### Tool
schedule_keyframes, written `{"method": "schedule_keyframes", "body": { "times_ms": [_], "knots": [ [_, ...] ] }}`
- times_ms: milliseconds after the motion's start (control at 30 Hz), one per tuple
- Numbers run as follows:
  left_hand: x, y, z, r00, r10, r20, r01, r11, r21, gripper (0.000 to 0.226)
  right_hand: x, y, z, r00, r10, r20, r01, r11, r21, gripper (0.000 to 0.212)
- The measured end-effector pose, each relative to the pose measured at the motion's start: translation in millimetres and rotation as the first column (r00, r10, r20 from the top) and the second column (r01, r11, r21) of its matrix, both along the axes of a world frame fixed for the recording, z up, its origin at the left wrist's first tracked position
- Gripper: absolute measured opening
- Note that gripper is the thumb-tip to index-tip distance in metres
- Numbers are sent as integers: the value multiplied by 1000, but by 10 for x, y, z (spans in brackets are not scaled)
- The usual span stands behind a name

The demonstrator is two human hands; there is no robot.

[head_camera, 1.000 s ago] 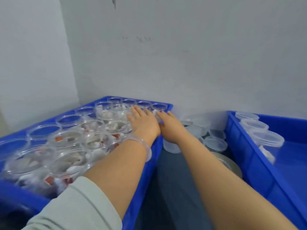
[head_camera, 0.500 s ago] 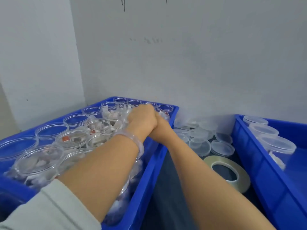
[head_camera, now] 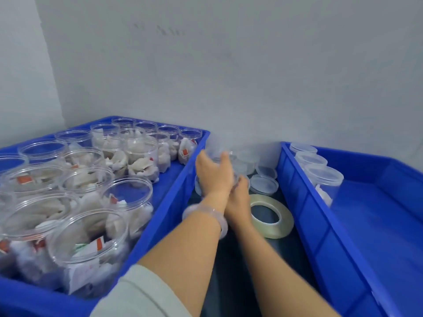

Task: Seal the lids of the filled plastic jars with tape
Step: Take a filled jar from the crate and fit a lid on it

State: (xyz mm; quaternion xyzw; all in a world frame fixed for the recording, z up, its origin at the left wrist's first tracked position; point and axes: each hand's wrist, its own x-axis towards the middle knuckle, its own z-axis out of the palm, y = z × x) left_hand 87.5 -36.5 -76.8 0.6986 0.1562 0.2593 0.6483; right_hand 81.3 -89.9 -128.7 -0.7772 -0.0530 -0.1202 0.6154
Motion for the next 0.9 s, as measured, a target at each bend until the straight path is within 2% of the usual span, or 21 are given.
{"method": "schedule_keyframes", "body": {
  "times_ms": [100, 133, 200, 233, 267, 333, 400, 433, 533, 600, 667, 767, 833, 900],
  "knots": [
    [66, 64, -360, 999, 6, -37, -10, 995, -99, 40, -20, -36, -314, 996, 84, -30, -86, 993, -86, 98],
    [83, 85, -416, 1000, 6, -9, -7, 994, -109, 31, 47, -75, -344, 991, 128, -42, -131, 989, -76, 92],
    [110, 126, -493, 998, 5, 56, 1, 994, -112, 20, 222, -196, -245, 980, 175, -97, -161, 977, 137, 46],
    [127, 138, -528, 996, 0, 87, 9, 994, -106, 24, 307, -279, -185, 974, 171, -147, -134, 963, 233, 31],
    [141, 136, -567, 994, -3, 106, 13, 995, -96, 32, 388, -376, -155, 970, 132, -206, -78, 964, 253, 28],
    [159, 107, -640, 989, -4, 148, 17, 996, -88, 45, 547, -548, -138, 971, -60, -232, 69, 997, 30, 23],
    [170, 66, -674, 976, -2, 217, 26, 994, -108, 58, 706, -608, -164, 962, -219, -163, 183, 961, -209, 14],
    [186, 63, -695, 969, -3, 247, 33, 993, -117, 63, 777, -579, -157, 951, -253, -176, 195, 936, -292, 19],
    [209, 103, -796, 957, -14, 291, 49, 992, -112, 61, 955, -439, -116, 887, -396, -239, 196, 790, -580, 29],
    [207, 132, -878, 946, -36, 323, 63, 995, -74, 49, 991, -373, -135, 864, -469, -185, 246, 712, -658, 26],
    [200, 131, -951, 939, -45, 342, 69, 996, -58, 47, 960, -338, -210, 867, -485, -113, 304, 696, -650, 23],
    [228, 118, -972, 951, -51, 304, 86, 991, -104, 54, 944, -387, -294, 867, -493, -71, 375, 740, -558, 24],
    [228, 120, -972, 953, -79, 293, 116, 987, -109, 56, 943, -438, -301, 871, -482, -92, 396, 802, -448, 32],
    [221, 130, -961, 953, -107, 285, 147, 981, -123, 57, 936, -489, -317, 893, -436, -116, 396, 881, -261, 38]
  ]
}}
